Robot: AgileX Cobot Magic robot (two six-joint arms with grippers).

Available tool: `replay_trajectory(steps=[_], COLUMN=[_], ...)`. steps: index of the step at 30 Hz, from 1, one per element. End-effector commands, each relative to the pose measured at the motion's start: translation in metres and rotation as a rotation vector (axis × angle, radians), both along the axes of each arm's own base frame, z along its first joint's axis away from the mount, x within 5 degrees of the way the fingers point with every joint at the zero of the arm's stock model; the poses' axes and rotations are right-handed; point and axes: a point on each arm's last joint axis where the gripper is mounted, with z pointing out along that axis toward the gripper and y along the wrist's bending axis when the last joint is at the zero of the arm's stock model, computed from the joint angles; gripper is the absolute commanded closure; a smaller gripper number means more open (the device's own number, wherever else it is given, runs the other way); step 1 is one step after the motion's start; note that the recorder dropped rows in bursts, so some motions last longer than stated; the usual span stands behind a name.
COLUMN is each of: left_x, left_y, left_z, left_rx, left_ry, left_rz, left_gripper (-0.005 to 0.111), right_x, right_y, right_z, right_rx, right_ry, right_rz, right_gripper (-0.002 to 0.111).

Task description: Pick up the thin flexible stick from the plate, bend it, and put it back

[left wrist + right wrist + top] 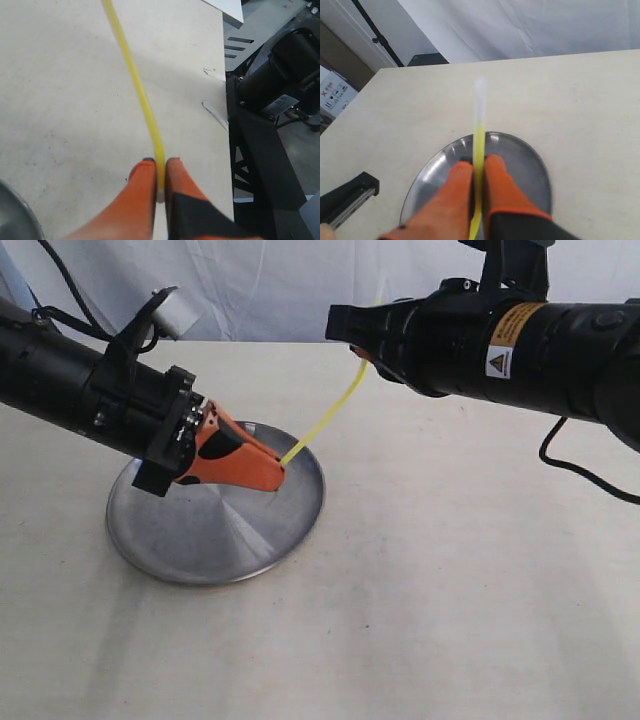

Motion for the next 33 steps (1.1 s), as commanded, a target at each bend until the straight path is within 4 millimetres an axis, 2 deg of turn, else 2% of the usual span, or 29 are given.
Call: replay_trajectory(steps=[1, 6, 33], left_x=[0.0026, 0.0028, 0.0039], left_y=[-0.0064, -0.0065, -0.0073], left_z=[0.0136, 0.0139, 0.016], left_rx=[-0.11, -0.114, -0.138], left_ry=[-0.003, -0.009, -0.011], left_rz=[0.045, 0.044, 0.057], left_gripper=[0.107, 0.107, 0.107], right_x=[-0.0068, -0.0113, -0.0132], right_y=[0.0075, 0.0142, 0.0092], right_z=[-0.0065, -0.0067, -0.014], right_rx=[-0.095, -0.107, -0.193], right_ry=[0.008, 0.004, 0.061], right_rz=[0.057, 0.089, 0.076], right_gripper=[0.109, 0.109, 0.109])
